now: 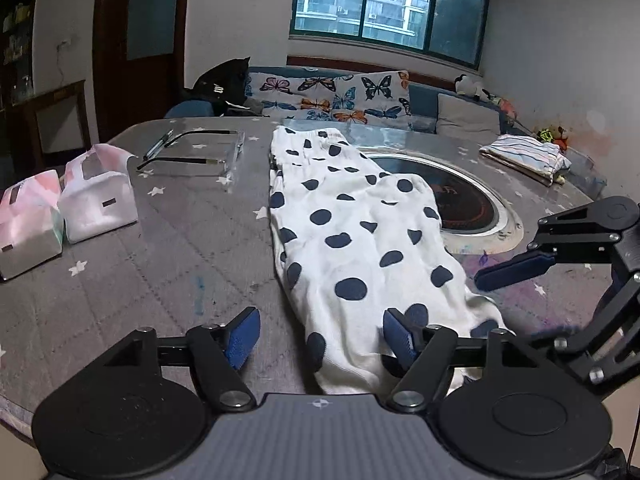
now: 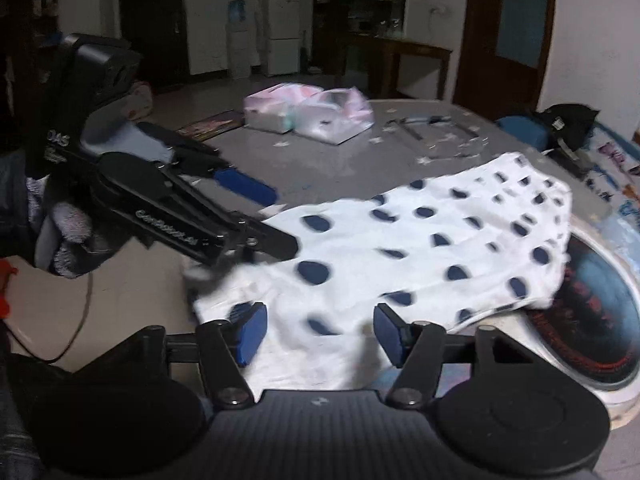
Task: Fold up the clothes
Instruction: 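Open both grippers and smooth the folded pants flat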
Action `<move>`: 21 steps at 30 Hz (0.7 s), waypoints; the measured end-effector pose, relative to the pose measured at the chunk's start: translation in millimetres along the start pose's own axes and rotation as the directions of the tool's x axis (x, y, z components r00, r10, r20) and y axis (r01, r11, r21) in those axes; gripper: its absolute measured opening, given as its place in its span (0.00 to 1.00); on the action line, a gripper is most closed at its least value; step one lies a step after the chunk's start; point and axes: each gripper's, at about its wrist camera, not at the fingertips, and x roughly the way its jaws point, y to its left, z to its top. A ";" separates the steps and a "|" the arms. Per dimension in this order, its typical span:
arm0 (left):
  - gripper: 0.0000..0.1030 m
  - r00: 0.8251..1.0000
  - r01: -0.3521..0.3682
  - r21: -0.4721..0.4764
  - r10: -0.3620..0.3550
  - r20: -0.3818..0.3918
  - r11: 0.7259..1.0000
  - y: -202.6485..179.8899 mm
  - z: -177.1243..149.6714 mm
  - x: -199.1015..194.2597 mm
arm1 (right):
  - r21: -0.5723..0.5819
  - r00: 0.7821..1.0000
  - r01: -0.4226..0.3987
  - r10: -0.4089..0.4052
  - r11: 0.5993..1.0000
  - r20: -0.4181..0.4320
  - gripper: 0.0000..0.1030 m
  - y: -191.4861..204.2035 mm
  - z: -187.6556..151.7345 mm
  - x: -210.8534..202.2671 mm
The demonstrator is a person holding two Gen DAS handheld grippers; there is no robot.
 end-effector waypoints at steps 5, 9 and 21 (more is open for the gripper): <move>0.78 1.000 -0.014 0.008 0.014 -0.021 1.000 -1.1 -1.8 4.6 | 0.025 0.999 -0.037 0.038 0.999 -0.013 0.63 -3.8 -3.9 2.0; 0.90 1.000 -0.017 0.017 0.017 0.003 1.000 -1.1 4.2 2.3 | 0.050 1.000 -0.015 0.014 0.999 0.009 0.69 -19.1 3.9 -5.1; 1.00 0.998 -0.008 0.009 0.007 0.061 1.000 -5.8 26.5 11.6 | 0.190 0.992 0.118 -0.124 0.975 0.019 0.92 -108.4 35.8 19.8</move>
